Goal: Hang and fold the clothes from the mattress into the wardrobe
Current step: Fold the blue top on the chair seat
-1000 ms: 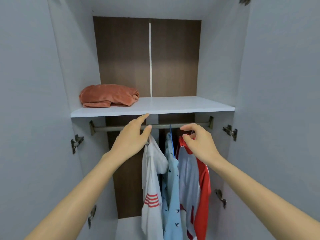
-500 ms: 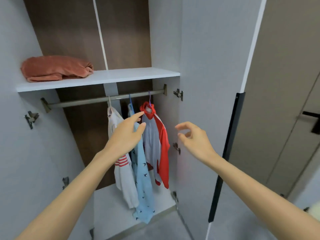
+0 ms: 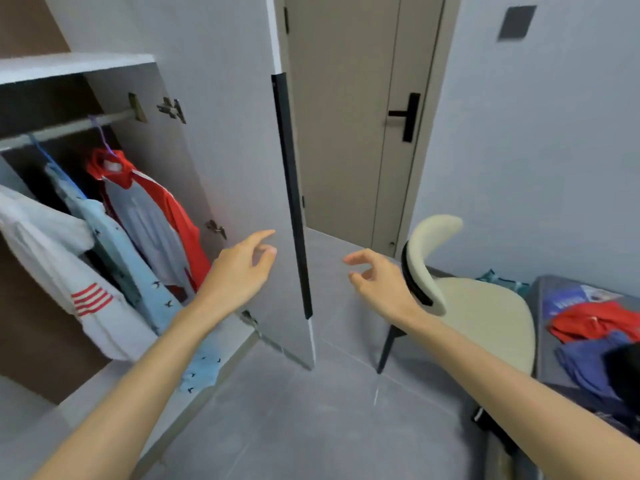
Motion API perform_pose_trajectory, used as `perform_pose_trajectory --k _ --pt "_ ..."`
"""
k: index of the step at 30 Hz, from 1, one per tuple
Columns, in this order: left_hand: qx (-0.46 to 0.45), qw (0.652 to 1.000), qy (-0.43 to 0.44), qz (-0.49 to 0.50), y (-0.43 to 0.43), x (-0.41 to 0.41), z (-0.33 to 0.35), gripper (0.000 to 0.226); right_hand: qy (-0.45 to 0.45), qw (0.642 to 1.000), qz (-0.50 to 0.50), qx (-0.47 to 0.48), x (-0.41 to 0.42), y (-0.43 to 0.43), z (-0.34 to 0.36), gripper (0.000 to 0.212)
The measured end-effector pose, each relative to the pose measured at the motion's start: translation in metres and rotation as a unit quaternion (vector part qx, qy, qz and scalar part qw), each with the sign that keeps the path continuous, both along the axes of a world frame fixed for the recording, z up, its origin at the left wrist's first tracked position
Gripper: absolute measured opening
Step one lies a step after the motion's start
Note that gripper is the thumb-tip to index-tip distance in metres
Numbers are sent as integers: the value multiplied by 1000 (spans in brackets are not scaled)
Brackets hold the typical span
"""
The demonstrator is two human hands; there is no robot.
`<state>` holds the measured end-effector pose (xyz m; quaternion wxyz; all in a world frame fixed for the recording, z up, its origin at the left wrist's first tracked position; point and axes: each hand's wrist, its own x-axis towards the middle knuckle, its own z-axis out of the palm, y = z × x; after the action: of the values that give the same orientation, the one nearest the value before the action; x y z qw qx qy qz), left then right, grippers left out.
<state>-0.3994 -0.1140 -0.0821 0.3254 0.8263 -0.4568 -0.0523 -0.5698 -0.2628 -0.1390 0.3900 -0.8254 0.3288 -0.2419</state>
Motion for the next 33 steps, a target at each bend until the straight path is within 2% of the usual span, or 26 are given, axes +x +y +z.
perform_pose_trajectory --k 7,12,19,25,33 --pt "52 990 35 -130 -94 -95 -41 39 12 987 -156 44 -133 -51 -46 24" --pt "109 972 5 -207 -192 -166 -75 39 25 963 -251 91 -228 -110 -93 25" --pt "169 942 42 -286 -310 -265 -135 39 51 926 -338 160 -336 -174 -148 26" --pt "212 919 56 -328 -381 -330 -178 38 68 893 -394 206 -402 -210 -177 27" --pt "273 883 81 -373 -484 -386 -252 36 92 857 -447 239 -449 -286 -231 29"
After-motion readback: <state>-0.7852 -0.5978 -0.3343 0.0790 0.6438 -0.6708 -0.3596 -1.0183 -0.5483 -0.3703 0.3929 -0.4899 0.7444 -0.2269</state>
